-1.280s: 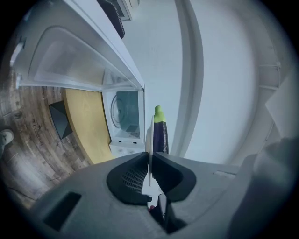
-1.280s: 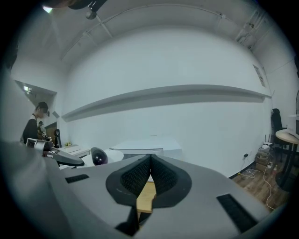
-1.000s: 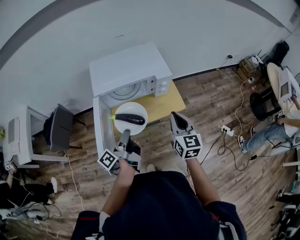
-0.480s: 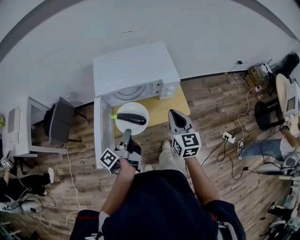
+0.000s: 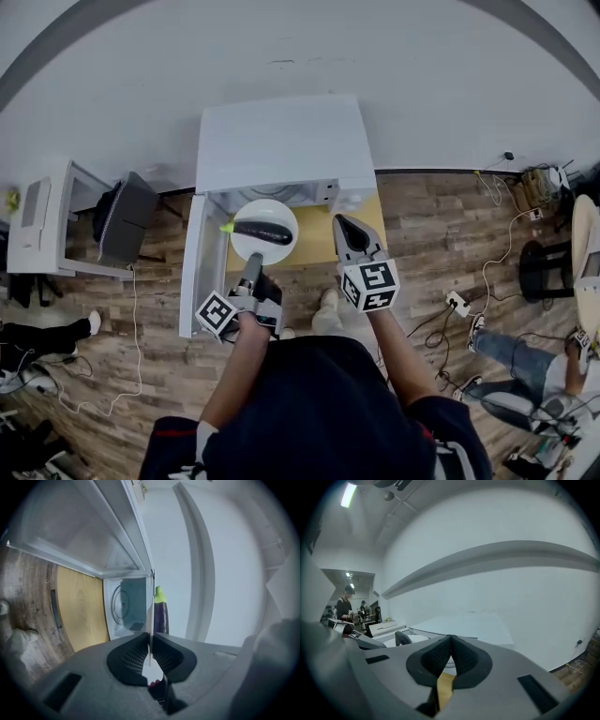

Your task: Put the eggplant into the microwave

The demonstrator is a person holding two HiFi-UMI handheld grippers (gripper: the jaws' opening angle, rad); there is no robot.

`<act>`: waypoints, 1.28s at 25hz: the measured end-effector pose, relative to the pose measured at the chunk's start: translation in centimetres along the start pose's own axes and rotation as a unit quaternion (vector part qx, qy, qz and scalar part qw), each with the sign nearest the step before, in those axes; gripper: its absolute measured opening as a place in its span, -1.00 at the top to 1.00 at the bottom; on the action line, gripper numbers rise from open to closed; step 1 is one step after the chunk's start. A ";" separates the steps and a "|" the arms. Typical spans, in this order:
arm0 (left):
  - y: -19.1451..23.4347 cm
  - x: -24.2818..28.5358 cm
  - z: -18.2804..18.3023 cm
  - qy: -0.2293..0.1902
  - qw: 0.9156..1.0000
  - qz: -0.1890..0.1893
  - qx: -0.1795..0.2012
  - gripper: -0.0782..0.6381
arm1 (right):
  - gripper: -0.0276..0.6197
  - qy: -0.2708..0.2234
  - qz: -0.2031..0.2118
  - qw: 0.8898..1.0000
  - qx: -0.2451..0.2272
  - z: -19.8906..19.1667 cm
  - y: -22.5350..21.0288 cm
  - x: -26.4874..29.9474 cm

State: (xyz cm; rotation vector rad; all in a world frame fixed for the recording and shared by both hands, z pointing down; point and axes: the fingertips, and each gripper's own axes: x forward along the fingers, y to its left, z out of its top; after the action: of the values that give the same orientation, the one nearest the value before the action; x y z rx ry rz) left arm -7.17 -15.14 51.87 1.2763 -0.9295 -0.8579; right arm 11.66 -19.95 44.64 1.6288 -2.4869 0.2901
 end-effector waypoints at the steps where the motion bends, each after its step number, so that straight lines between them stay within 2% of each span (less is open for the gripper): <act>1: 0.2 0.2 -0.1 -0.008 1.000 0.002 -0.004 0.70 | 0.88 0.002 0.010 1.000 0.000 0.0 -0.2 0.5; 12: 1.7 1.6 -0.5 -0.080 0.996 0.016 -0.019 0.70 | 0.88 0.031 0.101 0.994 -0.004 -1.1 -0.8 4.8; 19: 3.5 2.3 -1.5 -0.108 0.993 0.028 -0.022 0.70 | 0.88 0.043 0.137 0.990 -0.012 -2.0 -1.4 5.7; 26: 5.1 2.4 -1.7 -0.117 0.992 0.041 -0.012 0.70 | 0.88 0.054 0.156 0.986 -0.020 -3.0 -1.5 6.1; 32: 6.7 3.3 -1.5 -0.096 0.995 0.030 0.003 0.70 | 0.88 0.066 0.157 0.985 -0.032 -3.8 -1.3 6.2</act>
State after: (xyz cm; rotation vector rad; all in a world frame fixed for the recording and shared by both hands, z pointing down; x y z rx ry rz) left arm -4.41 -16.90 58.79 1.1795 -1.1166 -0.9435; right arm 10.43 -25.07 49.85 1.1487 -2.6136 0.3401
